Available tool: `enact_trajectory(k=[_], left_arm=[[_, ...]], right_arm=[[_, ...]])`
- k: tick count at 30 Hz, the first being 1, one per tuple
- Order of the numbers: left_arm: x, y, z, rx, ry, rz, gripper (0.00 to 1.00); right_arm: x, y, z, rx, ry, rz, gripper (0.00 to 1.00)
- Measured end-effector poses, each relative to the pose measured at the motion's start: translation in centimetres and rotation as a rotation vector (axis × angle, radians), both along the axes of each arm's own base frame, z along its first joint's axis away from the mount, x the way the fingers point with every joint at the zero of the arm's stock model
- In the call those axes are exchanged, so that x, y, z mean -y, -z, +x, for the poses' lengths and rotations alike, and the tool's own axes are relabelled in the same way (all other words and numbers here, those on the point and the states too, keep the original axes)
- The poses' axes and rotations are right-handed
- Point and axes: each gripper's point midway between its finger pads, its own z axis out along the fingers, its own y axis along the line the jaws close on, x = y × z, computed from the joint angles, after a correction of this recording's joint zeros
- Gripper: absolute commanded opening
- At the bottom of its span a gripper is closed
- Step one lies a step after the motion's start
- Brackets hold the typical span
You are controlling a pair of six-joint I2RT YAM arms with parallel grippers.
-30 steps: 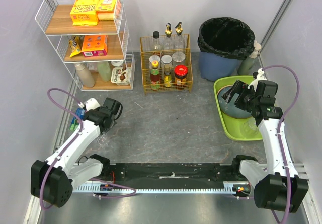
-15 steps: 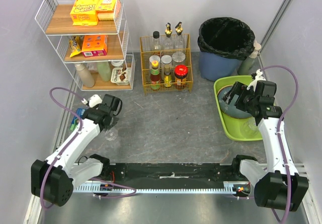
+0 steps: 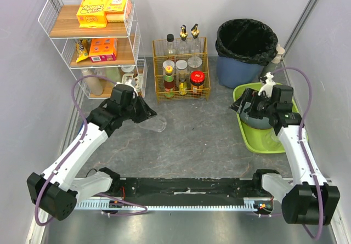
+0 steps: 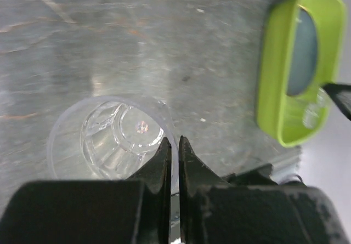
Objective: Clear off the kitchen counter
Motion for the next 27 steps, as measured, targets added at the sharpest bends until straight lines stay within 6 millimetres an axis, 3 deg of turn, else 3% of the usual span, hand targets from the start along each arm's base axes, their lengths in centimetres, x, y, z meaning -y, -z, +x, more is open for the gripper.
enact_trajectory(k=[5, 11, 17, 21, 27], left_arm=[[3.7, -2.7, -0.8, 0.040, 0.157, -0.164, 0.02], [6.8, -6.8, -1.1, 0.110, 0.263, -0.342, 0.02], [9.3, -10.0, -1.6, 0.182, 0.341, -0.448, 0.02], [10.8, -11.6, -2.0, 0.215, 0.393, -0.507, 0.02], [11.6, -14.0, -2.3, 0.280, 0.448, -0.577, 0.02]], right_arm=[[-4.6, -2.1, -0.1, 0.059, -0.135, 0.101, 0.98], [-9.5, -4.9, -1.1, 0.134, -0.253, 0.277, 0.98], [-14.9, -8.3, -3.0, 0.210, -0.401, 0.425, 0.98], [-18.2, -8.7, -4.4, 0.203, -0.492, 0.471, 0.98], [-20.8, -10.1, -5.4, 0.230, -0.531, 0.570, 0.98]])
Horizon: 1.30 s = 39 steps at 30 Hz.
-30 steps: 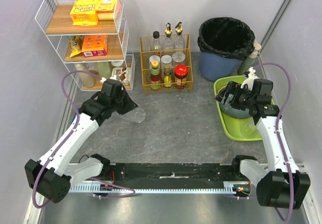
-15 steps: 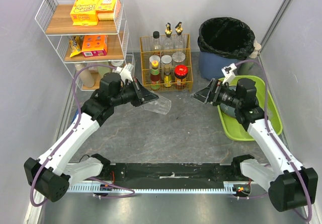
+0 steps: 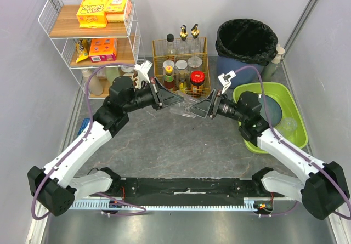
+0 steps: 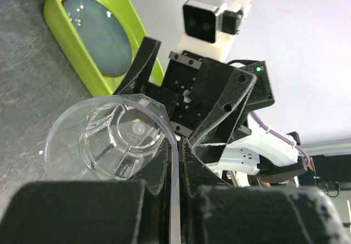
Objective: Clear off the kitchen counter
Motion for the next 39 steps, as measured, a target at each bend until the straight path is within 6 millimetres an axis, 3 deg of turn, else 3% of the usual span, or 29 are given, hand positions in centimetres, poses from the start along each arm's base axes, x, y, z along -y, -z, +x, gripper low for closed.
enact_trajectory(k=[12, 19, 26, 29, 33, 37, 39], left_arm=[[0.0, -4.0, -1.3, 0.128, 0.047, -0.111, 0.02], [0.0, -3.9, -1.7, 0.130, 0.066, -0.131, 0.01], [-0.1, -3.4, -2.1, 0.127, 0.075, -0.132, 0.02], [-0.1, -3.2, -2.2, 0.126, 0.078, -0.132, 0.02], [-0.2, -3.1, -2.1, 0.125, 0.077, -0.132, 0.04], [-0.3, -3.1, -2.1, 0.124, 0.073, -0.133, 0.22], [-0.3, -2.8, -2.0, 0.115, 0.068, -0.121, 0.39]], right_arm=[[-1.4, -2.7, -1.6, 0.012, -0.044, 0.209, 0.98], [-0.5, -5.0, -1.7, 0.064, 0.006, 0.268, 0.98], [-0.3, -5.0, -1.2, 0.059, 0.034, 0.272, 0.97], [-0.2, -4.9, -1.0, 0.053, 0.050, 0.270, 0.83], [-0.2, -4.6, -0.8, 0.041, 0.059, 0.260, 0.57], [0.0, -4.5, -0.8, 0.044, 0.066, 0.252, 0.35], [0.1, -4.3, -0.7, 0.041, 0.079, 0.237, 0.22]])
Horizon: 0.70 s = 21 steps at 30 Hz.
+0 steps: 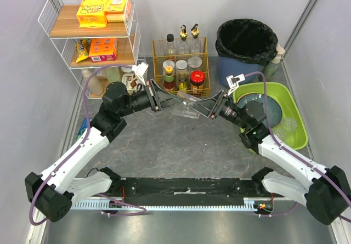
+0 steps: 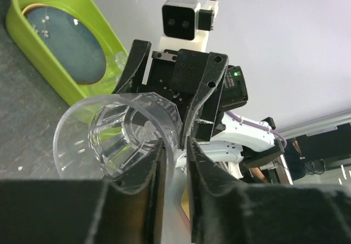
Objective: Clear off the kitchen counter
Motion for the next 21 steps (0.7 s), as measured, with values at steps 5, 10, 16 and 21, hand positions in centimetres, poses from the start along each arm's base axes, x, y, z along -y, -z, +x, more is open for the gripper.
enact_trajectory(k=[5, 10, 16, 21], left_arm=[[-0.5, 2.2, 0.8, -0.043, -0.064, 0.097, 0.71], [-2.6, 4.8, 2.7, -0.117, -0.230, 0.267, 0.79], [-6.2, 7.8, 4.7, -0.163, -0.430, 0.485, 0.81], [-8.3, 10.1, 4.8, -0.181, -0.499, 0.610, 0.83]], right_arm=[[0.1, 3.0, 1.1, -0.081, 0.056, -0.140, 0.13], [1.8, 5.2, 2.9, -0.134, 0.171, -0.334, 0.13], [7.5, 9.0, 4.8, -0.227, 0.350, -0.556, 0.12], [13.0, 11.4, 5.7, -0.315, 0.505, -0.745, 0.11]])
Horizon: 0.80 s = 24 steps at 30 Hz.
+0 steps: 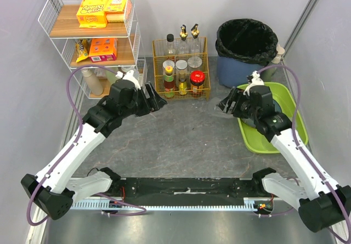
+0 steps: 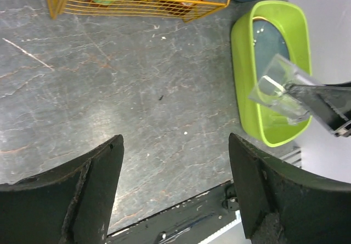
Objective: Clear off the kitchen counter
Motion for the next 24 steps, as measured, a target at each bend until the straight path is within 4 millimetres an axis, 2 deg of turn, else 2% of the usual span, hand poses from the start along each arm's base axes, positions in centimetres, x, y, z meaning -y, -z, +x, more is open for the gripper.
enact_trajectory(k=[6, 12, 16, 24], left_arm=[[-0.8, 1.1, -0.2, -0.005, 0.003, 0.062, 0.83], [-0.9, 1.5, -0.2, 0.008, 0.025, 0.094, 0.83], [-1.1, 2.0, -0.3, 0.009, 0.039, 0.117, 0.83], [-1.2, 2.5, -0.5, 0.012, 0.063, 0.141, 0.83]], right_arm=[[6.1, 0.5, 0.0, -0.053, 0.165, -0.219, 0.11], [10.4, 1.7, -1.5, -0.133, 0.285, -0.378, 0.09], [12.2, 2.7, -2.8, -0.194, 0.344, -0.444, 0.05], [14.7, 3.1, -4.1, -0.243, 0.445, -0.523, 0.05]])
